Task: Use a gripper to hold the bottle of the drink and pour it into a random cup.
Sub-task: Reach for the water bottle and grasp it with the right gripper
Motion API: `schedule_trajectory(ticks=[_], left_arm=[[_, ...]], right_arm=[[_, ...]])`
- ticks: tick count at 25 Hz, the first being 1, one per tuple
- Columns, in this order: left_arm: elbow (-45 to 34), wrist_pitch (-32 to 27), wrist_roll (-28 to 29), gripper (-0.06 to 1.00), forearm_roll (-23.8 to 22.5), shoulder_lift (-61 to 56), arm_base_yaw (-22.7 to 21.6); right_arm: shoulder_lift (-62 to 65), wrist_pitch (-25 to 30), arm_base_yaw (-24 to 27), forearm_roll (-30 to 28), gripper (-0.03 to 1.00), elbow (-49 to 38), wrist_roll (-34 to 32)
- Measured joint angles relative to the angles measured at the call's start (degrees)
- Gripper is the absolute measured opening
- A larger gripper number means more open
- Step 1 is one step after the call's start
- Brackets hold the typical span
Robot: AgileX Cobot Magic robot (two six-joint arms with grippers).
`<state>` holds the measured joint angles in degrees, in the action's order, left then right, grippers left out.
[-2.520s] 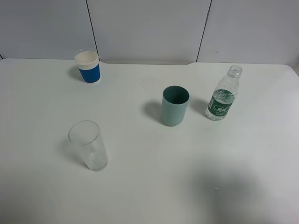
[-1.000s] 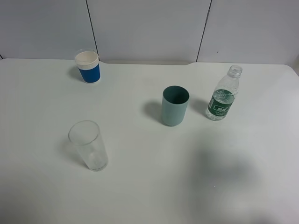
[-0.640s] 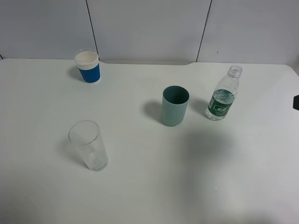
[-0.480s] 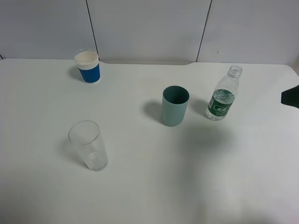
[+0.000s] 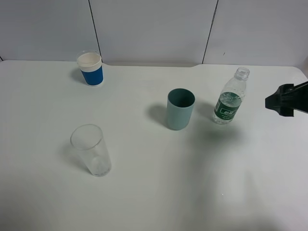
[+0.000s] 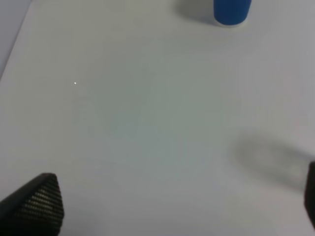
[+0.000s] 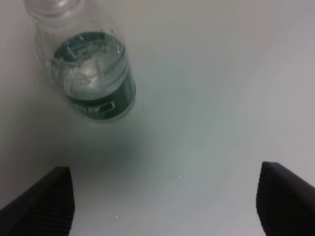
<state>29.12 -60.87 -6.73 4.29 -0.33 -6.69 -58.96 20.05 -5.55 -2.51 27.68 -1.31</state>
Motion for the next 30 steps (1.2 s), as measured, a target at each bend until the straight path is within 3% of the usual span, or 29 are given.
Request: schedule_trajectory(ticks=[14,30], left_arm=[[0.0,0.0,0.0,0.99,0.0,0.0,0.0],[0.0,0.0,0.0,0.99,0.0,0.0,0.0]], right_arm=[[-18.2,-17.29,0.0,-2.95,0.74,-1.18,0.06],[-33.87,-37.95,0.0,-15.4,0.74,-1.14,0.06]])
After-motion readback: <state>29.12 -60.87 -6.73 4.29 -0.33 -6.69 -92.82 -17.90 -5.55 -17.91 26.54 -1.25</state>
